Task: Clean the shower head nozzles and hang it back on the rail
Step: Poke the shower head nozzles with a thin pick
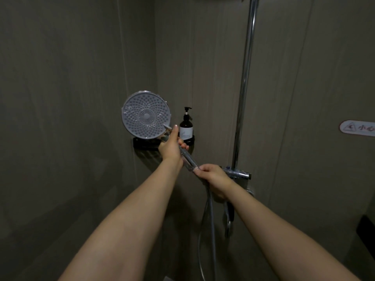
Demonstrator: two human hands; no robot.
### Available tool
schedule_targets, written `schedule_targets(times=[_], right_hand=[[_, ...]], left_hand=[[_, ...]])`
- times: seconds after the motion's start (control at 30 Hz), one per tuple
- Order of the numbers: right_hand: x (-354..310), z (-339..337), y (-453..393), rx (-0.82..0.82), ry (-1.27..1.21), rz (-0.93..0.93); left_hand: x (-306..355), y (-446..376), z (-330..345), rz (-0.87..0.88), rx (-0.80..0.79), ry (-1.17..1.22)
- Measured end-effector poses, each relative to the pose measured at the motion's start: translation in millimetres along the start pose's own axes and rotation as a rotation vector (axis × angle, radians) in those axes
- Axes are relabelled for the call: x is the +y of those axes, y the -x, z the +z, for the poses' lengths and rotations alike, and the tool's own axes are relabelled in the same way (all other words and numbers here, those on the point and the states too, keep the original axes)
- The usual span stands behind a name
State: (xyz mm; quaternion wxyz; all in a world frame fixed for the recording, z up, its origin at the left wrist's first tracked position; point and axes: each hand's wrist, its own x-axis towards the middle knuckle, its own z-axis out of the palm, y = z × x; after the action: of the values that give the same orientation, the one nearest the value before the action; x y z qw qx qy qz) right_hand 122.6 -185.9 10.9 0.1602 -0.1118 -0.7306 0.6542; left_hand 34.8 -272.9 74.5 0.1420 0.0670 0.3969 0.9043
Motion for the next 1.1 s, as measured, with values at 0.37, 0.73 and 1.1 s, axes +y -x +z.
schedule_targets(times=[0.37,0.73,1.1], right_hand=[[3.7,0.0,-1.1,0.032,-0.004,-0.017],[6.4,0.3,-4.9,-0.003,0.170,-0.069],[8.2,7.0,-3.6,0.072,0.120,-0.117]], left_hand=[[-1.1,1.6,2.2,0.001,-0.013,-0.042],[-3.0,0.8,-1.9,-0.013,-0.013,-0.002],[-1.1,0.5,-6.1,-0.020,-0.016,-0.002]])
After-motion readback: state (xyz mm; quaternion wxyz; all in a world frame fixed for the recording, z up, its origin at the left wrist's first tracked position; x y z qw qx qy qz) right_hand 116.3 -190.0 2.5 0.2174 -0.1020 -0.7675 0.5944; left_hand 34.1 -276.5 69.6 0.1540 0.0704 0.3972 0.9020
